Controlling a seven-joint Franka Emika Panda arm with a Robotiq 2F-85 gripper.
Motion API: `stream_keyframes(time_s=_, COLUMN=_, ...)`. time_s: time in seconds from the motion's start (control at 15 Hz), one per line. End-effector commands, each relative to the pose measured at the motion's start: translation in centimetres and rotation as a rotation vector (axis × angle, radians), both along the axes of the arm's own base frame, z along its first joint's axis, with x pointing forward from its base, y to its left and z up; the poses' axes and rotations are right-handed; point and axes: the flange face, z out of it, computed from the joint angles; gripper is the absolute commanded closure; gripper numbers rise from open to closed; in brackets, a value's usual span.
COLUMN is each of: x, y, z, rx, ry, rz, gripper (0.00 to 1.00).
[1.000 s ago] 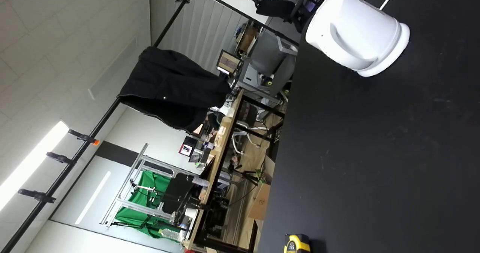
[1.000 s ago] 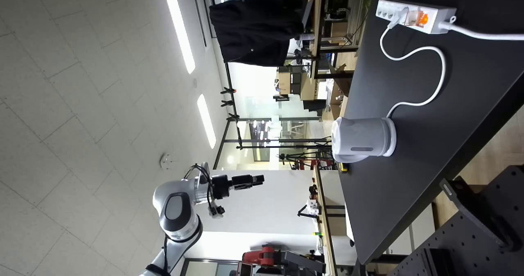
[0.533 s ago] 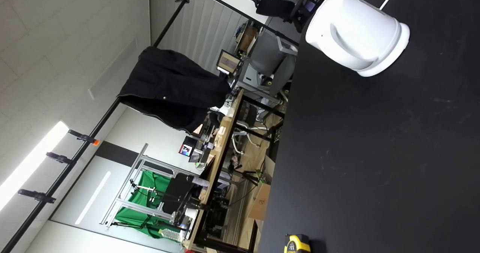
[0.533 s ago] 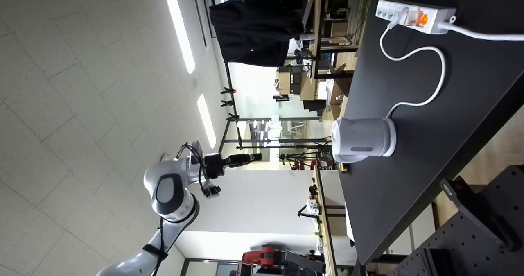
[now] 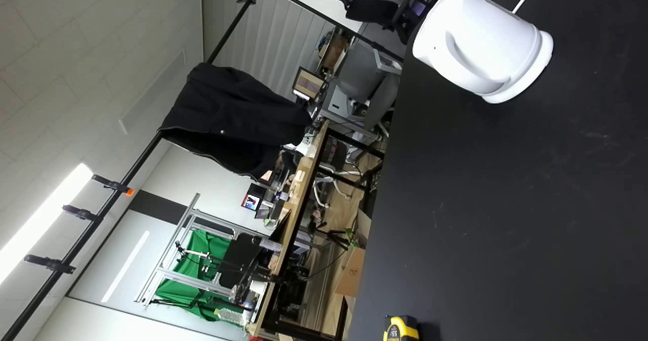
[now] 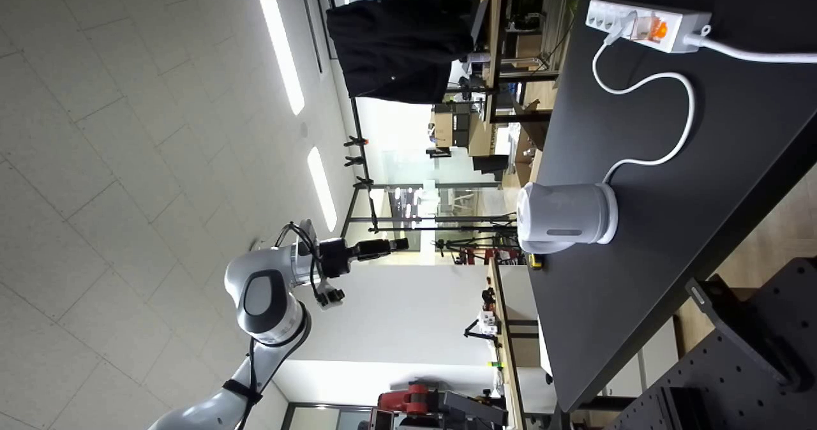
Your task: Switch off the extension cable
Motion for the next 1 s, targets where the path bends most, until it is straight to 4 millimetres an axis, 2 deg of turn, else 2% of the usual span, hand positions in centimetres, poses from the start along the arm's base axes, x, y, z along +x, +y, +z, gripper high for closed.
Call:
stream_keyframes(time_s=0.0, x=0.9, y=-1.3, z=-0.6, rx=-0.013, ry=0.012, rz=-0.031, gripper=0.93)
stream_keyframes(time_s=0.07, x=1.7, y=-3.4, z=-1.8, rx=-0.011, ry=0.026, rz=-0.066, gripper=0.99)
stream_keyframes(time_s=0.13, x=2.1, y=-5.1, z=-2.6, rx=-0.023, ry=0.023, rz=-0.098, gripper=1.00)
stream_keyframes(time_s=0.47, x=3.6, y=-15.9, z=-8.6, rx=-0.001, ry=-0.018, rz=-0.335, gripper=1.00)
stream_keyframes(time_s=0.73, x=4.0, y=-23.0, z=-13.0, rx=0.009, ry=-0.001, rz=-0.477, gripper=1.00)
stream_keyframes(time_s=0.8, x=3.8, y=-24.3, z=-14.1, rx=0.021, ry=0.053, rz=-0.502, gripper=1.00)
stream_keyframes(time_s=0.87, x=2.6, y=-21.9, z=-13.2, rx=0.008, ry=0.007, rz=-0.431, gripper=1.00)
stream_keyframes(time_s=0.93, x=2.7, y=-22.8, z=-14.0, rx=0.008, ry=0.024, rz=-0.439, gripper=0.99)
